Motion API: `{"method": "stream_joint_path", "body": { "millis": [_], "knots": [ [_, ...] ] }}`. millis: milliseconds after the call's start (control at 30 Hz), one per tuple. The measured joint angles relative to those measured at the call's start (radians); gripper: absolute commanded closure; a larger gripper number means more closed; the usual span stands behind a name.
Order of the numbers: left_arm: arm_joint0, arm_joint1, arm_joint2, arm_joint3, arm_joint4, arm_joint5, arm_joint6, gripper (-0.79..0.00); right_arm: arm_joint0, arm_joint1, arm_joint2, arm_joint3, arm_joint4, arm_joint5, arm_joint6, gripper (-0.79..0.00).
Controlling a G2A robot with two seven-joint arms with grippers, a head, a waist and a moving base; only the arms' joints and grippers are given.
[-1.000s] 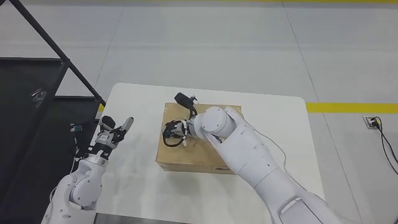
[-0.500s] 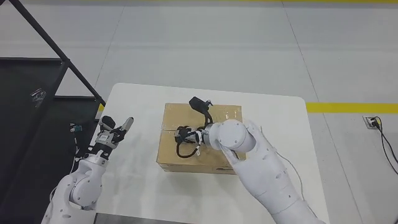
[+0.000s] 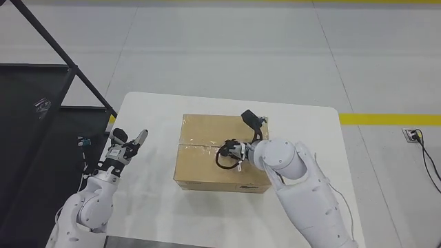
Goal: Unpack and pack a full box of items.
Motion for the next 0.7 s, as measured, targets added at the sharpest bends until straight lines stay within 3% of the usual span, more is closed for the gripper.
{"method": "stream_joint_path", "body": {
  "millis": [500, 567, 700],
  "knots": [
    [0.0, 0.0, 0.0, 0.0, 0.0, 0.0, 0.0, -0.785, -0.144, 0.043, 0.129, -0.189, 0.011, -0.011, 0.0, 0.0],
    [0.0, 0.0, 0.0, 0.0, 0.0, 0.0, 0.0, -0.785, -0.171, 0.046, 0.149, -0.228, 0.041, -0.061, -0.023, 0.0],
    [0.0, 0.0, 0.0, 0.0, 0.0, 0.0, 0.0, -0.785, -0.285, 0.054, 0.216, -0.336, 0.153, -0.285, -0.135, 0.0]
  ]
}}
